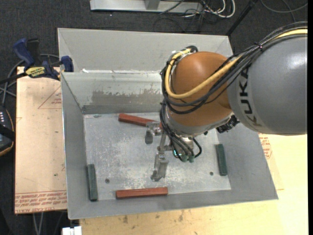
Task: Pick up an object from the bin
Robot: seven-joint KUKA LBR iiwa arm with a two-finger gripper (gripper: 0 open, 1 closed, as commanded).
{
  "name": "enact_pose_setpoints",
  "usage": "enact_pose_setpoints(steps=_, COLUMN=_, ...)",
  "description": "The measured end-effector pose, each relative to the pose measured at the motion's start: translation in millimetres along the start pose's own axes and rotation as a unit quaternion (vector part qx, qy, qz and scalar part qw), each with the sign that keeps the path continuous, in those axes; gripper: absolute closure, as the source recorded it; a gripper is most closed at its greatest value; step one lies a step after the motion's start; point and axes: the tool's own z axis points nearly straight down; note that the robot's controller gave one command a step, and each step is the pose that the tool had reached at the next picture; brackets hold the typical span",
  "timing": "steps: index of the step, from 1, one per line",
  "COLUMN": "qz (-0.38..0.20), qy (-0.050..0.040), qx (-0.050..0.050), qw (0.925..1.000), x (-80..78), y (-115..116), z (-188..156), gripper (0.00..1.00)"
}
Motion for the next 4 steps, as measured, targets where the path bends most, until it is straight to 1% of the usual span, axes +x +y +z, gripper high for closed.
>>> enact_pose_setpoints(steps=1, qz=-0.138, qy=-0.0009, qx=0.000, qw=0.9904, x=15.1, y=-15, z=107, gripper=0.00)
enact_pose_setpoints(steps=2, qz=-0.237, qy=-0.0119, qx=0.000, qw=0.9714, x=1.7, y=10, z=157, gripper=0.00)
enact_pose_setpoints(steps=3, qz=-0.236, qy=-0.0069, qx=0.000, qw=0.9718, x=4.6, y=10, z=158, gripper=1.00)
enact_pose_setpoints(steps=4, qz=-0.281, qy=-0.0098, qx=0.001, qw=0.9596, x=-5.0, y=1, z=-6, gripper=1.00)
